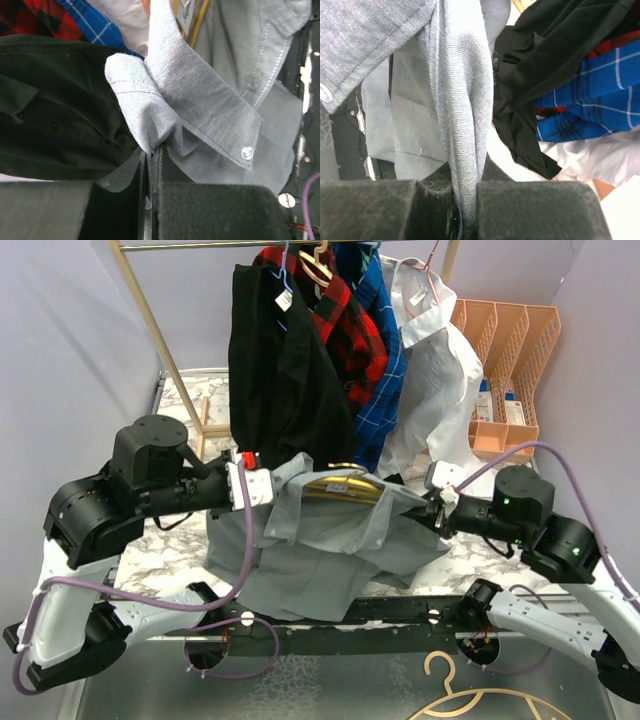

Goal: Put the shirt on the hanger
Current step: Hang the shirt on the hanger.

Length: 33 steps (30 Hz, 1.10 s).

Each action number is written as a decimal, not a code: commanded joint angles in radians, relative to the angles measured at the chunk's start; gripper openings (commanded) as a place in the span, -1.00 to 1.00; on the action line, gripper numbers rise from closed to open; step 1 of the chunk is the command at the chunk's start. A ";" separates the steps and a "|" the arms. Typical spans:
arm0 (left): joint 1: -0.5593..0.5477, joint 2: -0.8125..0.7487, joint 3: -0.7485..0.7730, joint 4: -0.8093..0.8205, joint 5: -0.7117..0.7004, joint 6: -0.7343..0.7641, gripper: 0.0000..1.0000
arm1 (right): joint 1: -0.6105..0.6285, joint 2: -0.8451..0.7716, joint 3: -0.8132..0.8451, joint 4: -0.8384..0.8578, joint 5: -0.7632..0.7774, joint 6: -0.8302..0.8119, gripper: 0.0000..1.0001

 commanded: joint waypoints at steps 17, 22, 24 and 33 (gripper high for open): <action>0.092 0.185 0.076 0.440 -0.605 -0.033 -0.27 | -0.004 0.003 0.234 -0.317 0.333 0.152 -0.98; 0.105 0.175 0.084 0.442 -0.553 -0.080 -0.27 | -0.004 0.014 0.183 -0.263 0.336 0.162 -0.98; 0.109 0.167 0.086 0.439 -0.538 -0.090 -0.27 | -0.004 0.019 0.167 -0.233 0.333 0.171 -0.98; 0.330 0.199 0.037 0.769 -0.998 -0.102 -0.25 | -0.004 -0.019 0.039 0.084 0.342 0.278 -0.98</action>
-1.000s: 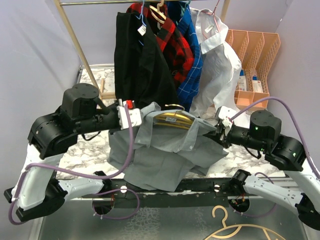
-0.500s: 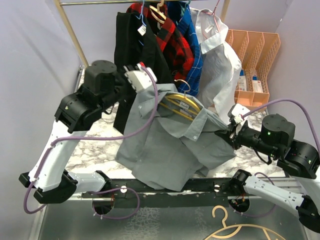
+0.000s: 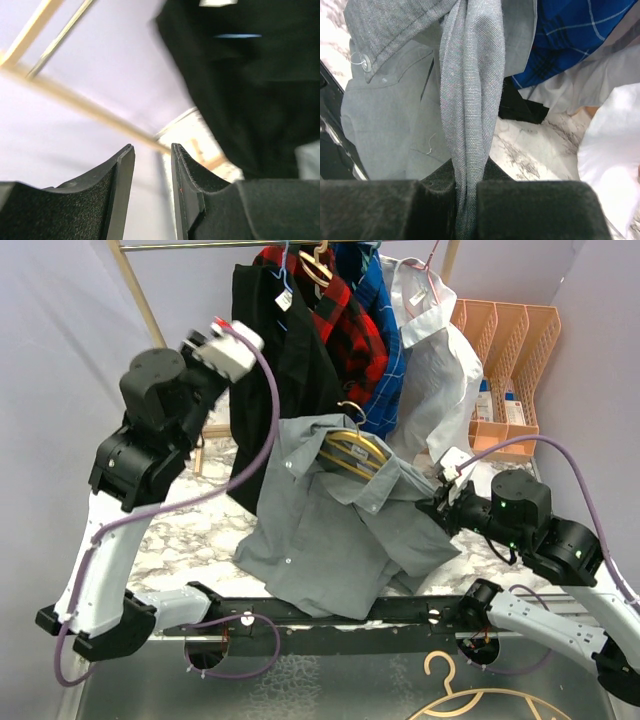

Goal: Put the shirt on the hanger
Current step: Hang the shirt on the hanger.

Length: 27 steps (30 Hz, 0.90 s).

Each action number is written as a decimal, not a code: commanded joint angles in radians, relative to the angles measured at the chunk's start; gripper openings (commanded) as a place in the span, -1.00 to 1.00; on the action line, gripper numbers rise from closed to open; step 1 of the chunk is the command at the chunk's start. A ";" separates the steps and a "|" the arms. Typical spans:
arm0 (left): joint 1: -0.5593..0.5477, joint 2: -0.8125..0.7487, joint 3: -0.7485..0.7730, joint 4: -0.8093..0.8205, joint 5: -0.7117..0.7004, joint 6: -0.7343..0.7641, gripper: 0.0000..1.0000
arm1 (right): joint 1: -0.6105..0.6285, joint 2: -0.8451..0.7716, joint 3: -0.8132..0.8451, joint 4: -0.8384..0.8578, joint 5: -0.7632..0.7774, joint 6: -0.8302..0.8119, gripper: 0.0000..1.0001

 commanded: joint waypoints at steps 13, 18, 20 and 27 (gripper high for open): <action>0.504 0.009 -0.092 -0.049 0.659 -0.259 -0.37 | -0.002 0.122 0.166 -0.081 -0.600 -0.230 -0.98; 0.505 0.153 0.203 -0.539 1.155 0.100 -0.30 | -0.002 0.051 0.156 -0.188 -0.464 -0.370 -0.98; 0.505 0.222 0.322 -0.633 1.186 0.104 -0.31 | -0.002 0.008 0.148 -0.189 -0.418 -0.410 -0.98; 0.416 0.217 0.141 -0.635 1.323 0.068 -0.27 | 0.000 -0.064 0.146 -0.242 -0.254 -0.464 -0.98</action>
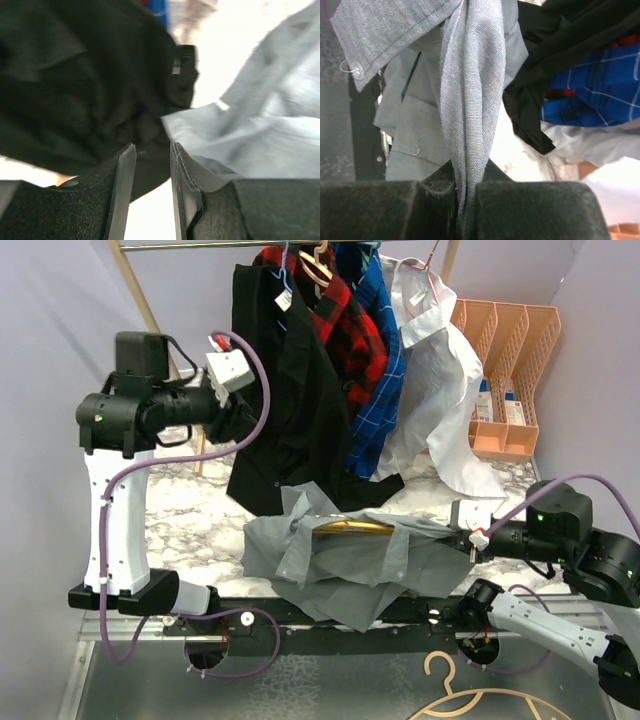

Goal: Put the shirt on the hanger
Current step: Hang the shirt on the hanger.

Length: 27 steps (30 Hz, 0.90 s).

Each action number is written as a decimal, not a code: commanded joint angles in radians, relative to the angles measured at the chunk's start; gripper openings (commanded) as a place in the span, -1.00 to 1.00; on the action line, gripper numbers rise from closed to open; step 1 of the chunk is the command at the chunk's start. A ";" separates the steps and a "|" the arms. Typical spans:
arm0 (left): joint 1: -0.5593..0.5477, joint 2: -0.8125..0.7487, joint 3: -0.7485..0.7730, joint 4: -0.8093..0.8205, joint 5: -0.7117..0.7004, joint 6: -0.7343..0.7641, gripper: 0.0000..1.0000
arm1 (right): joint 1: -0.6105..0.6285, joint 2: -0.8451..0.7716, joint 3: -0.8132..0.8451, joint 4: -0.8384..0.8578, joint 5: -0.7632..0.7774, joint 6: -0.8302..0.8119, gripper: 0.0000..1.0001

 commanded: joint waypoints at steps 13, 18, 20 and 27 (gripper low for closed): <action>-0.498 0.042 -0.389 -0.100 0.343 -0.056 -0.06 | 0.012 -0.083 0.043 -0.136 0.087 -0.035 -0.98; -0.506 0.089 -0.435 -0.100 0.349 -0.065 0.06 | 0.012 -0.075 0.037 -0.142 0.072 -0.031 -0.98; -0.511 0.106 -0.442 -0.100 0.348 -0.078 0.10 | 0.012 -0.076 0.036 -0.142 0.075 -0.033 -0.98; -0.516 0.127 -0.479 -0.098 0.325 -0.078 -0.99 | 0.012 -0.090 0.026 -0.138 0.087 -0.036 -0.98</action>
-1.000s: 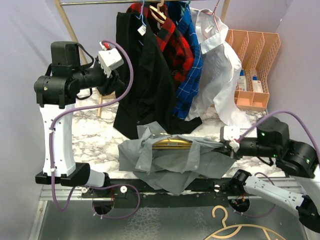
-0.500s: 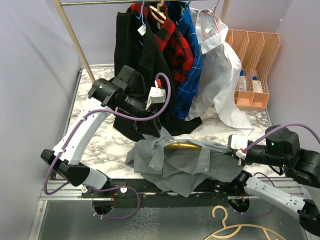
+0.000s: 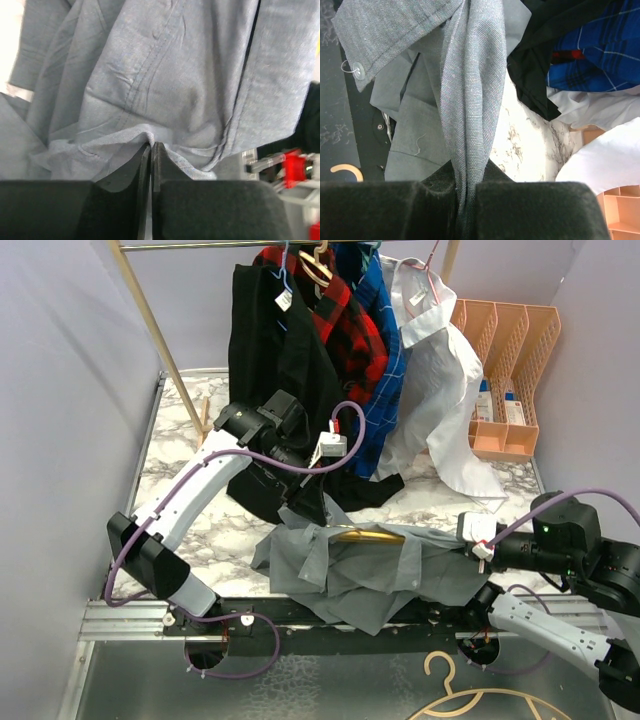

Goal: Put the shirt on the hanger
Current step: Hang the shirt on the hanger.

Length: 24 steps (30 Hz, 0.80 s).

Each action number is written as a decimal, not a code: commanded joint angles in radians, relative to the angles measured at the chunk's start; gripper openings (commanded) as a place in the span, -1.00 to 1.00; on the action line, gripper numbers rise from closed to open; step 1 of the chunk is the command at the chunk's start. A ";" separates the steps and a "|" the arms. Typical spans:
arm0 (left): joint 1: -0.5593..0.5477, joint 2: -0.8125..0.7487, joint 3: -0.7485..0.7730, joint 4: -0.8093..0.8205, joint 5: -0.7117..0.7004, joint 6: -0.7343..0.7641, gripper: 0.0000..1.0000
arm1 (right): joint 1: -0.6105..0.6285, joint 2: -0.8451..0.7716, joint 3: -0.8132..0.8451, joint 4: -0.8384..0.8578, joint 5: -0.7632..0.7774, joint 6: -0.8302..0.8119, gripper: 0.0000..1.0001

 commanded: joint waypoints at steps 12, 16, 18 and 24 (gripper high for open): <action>0.119 -0.127 0.068 -0.002 -0.273 0.152 -1.00 | 0.006 -0.077 0.005 0.038 0.062 0.004 -0.98; 0.198 -0.183 -0.034 -0.002 -0.341 0.219 -1.00 | 0.006 -0.085 -0.013 0.050 0.106 0.004 -0.98; 0.229 -0.208 -0.067 -0.002 -0.360 0.237 -1.00 | 0.006 -0.085 -0.022 0.055 0.135 -0.003 -0.98; 0.251 -0.267 -0.078 -0.002 -0.413 0.234 -1.00 | 0.006 -0.097 -0.040 0.107 0.201 -0.016 -0.98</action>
